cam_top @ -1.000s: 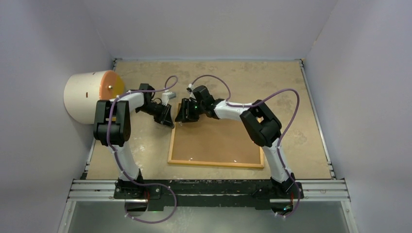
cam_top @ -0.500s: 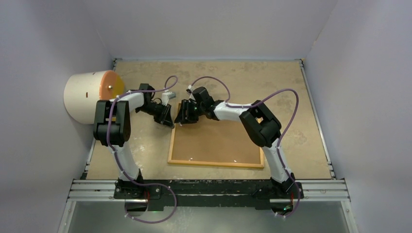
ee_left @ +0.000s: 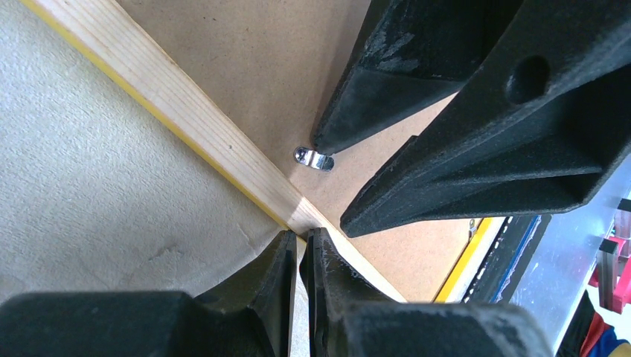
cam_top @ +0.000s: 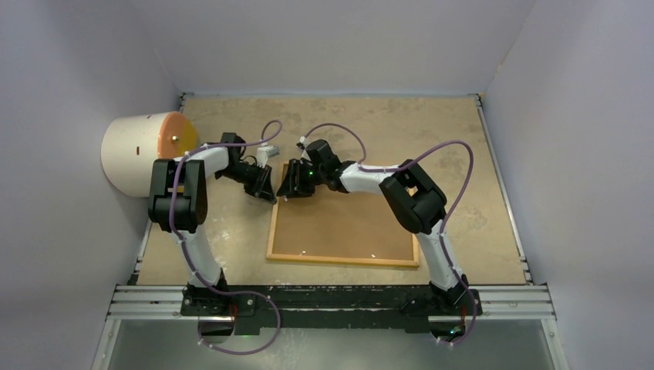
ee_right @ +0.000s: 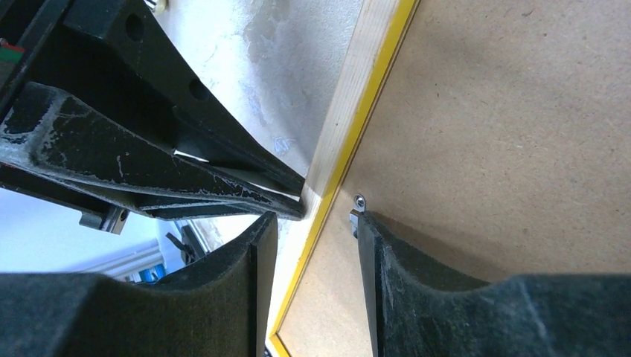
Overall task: Put the photo into the frame
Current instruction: Install the photo frame at the center of the board.
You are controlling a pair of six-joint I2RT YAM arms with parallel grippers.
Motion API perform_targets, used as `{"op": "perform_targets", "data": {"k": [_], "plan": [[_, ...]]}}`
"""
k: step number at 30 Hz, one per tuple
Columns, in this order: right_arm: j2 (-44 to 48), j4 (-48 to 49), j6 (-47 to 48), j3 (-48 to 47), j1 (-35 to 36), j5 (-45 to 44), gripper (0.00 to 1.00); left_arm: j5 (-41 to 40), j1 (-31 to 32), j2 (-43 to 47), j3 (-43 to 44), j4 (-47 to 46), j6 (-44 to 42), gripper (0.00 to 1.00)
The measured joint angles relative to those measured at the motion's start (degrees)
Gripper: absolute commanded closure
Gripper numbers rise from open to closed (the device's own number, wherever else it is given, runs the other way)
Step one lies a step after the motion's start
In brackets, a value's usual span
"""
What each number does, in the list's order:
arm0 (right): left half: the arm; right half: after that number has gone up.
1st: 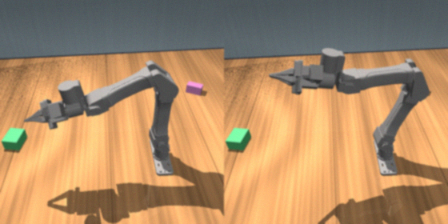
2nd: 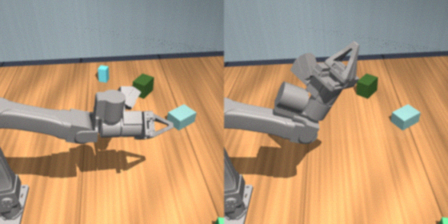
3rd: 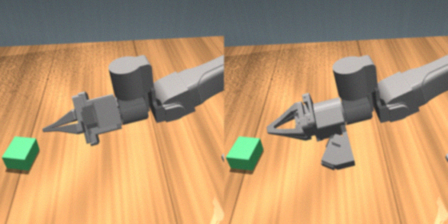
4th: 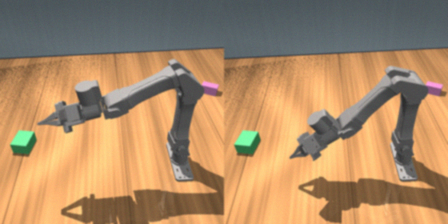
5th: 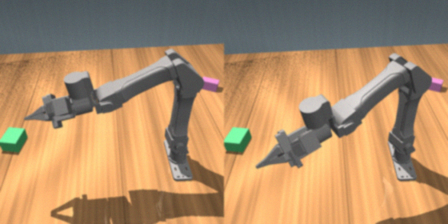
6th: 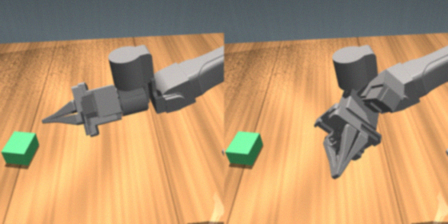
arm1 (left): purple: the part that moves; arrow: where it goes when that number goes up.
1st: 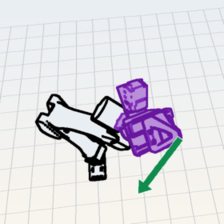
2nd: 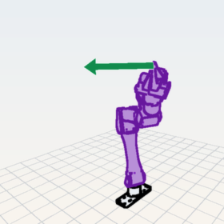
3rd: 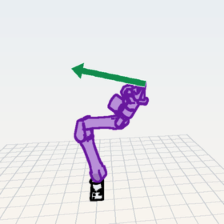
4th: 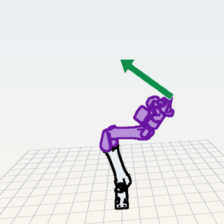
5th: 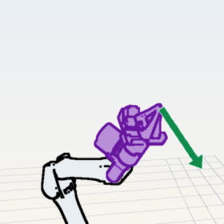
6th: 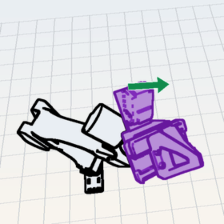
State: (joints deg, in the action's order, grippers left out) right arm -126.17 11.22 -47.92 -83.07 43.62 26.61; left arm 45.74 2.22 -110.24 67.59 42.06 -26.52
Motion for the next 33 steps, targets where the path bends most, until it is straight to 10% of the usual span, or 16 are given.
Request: {"op": "perform_targets", "data": {"k": [33], "plan": [[3.6, -0.6, -0.5, 4.5, 1.4, -5.4, 0.56, -0.5, 0.1, 0.3, 0.0, 0.1, 0.0, 1.0]]}}
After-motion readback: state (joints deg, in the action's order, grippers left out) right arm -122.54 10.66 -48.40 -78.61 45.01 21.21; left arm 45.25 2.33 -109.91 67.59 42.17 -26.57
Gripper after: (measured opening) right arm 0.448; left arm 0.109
